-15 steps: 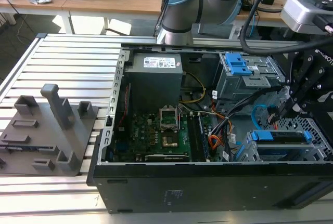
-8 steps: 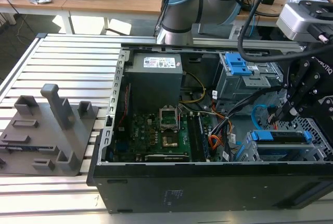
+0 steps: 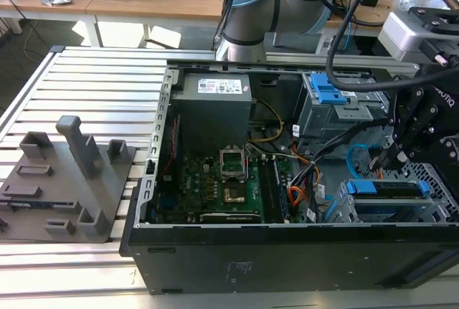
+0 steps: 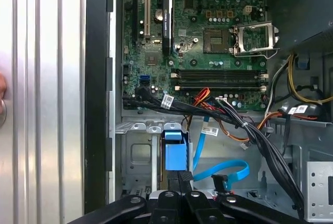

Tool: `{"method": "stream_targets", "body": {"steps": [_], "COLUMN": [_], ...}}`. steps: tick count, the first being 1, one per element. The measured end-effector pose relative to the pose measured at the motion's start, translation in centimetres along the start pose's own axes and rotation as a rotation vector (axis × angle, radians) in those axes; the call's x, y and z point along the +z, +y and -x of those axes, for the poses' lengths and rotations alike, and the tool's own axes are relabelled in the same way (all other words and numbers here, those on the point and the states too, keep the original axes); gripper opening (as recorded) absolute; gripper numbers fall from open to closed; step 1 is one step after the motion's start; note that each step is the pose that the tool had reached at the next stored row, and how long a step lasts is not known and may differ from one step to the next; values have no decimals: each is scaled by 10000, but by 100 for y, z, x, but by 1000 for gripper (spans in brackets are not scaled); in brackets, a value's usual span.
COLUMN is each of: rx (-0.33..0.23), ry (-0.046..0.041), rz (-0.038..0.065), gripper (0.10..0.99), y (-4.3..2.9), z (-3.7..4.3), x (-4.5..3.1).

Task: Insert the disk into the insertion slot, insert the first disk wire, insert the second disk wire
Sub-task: 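Insert the disk into the insertion slot, then insert the first disk wire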

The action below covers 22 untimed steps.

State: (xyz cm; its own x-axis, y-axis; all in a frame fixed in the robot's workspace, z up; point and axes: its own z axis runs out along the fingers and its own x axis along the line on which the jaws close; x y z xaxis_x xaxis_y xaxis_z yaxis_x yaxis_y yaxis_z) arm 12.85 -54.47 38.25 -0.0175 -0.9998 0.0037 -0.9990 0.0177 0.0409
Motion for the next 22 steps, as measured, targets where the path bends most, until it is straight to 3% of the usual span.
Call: {"method": "stream_targets", "body": {"steps": [22], "rx": [0], "ry": [1], "rz": [0], "gripper": [114], "y": [-1], "z": [0], "x": [21]}}
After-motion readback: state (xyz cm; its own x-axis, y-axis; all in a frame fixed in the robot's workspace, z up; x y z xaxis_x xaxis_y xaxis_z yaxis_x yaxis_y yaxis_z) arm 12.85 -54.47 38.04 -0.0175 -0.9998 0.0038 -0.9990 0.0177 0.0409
